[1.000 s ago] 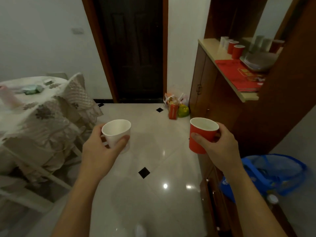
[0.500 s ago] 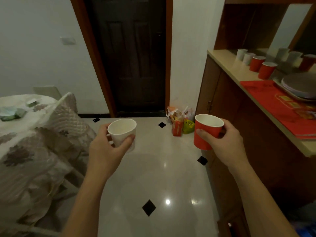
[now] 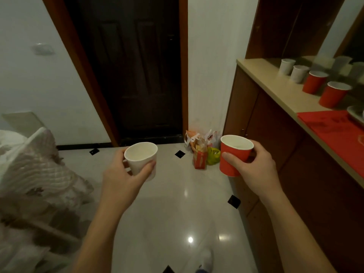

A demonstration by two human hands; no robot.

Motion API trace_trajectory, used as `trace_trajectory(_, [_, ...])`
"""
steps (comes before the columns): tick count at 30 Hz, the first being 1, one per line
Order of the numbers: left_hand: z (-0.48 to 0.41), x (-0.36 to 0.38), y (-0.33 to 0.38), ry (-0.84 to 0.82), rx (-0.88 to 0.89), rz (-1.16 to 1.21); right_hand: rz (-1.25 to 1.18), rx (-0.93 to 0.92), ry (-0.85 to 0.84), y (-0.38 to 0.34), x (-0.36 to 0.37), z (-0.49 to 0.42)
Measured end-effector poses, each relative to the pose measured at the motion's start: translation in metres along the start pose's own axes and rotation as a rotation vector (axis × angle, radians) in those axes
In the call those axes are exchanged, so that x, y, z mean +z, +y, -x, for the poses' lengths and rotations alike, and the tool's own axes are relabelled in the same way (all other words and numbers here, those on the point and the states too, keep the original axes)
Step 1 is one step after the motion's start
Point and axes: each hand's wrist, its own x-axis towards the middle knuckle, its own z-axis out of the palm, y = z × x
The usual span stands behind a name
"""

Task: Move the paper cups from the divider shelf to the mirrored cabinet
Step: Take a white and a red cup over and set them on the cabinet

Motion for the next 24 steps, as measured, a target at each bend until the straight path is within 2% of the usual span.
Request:
trace_trajectory(11, [-0.194,0.11,0.015,0.002,0.034,-0.013,-0.023,-0.025,-0.022,0.024,0.034,-0.224])
trace_trajectory(19, [-0.295,0.169,-0.001,0.008,0.014,0.006,-0.024,0.038,-0.06,0.053,0.066,-0.329])
trace_trajectory(24, [-0.374,0.21,-0.021,-0.036,0.074,0.003,0.028,0.04,-0.003,0.073,0.091,-0.392])
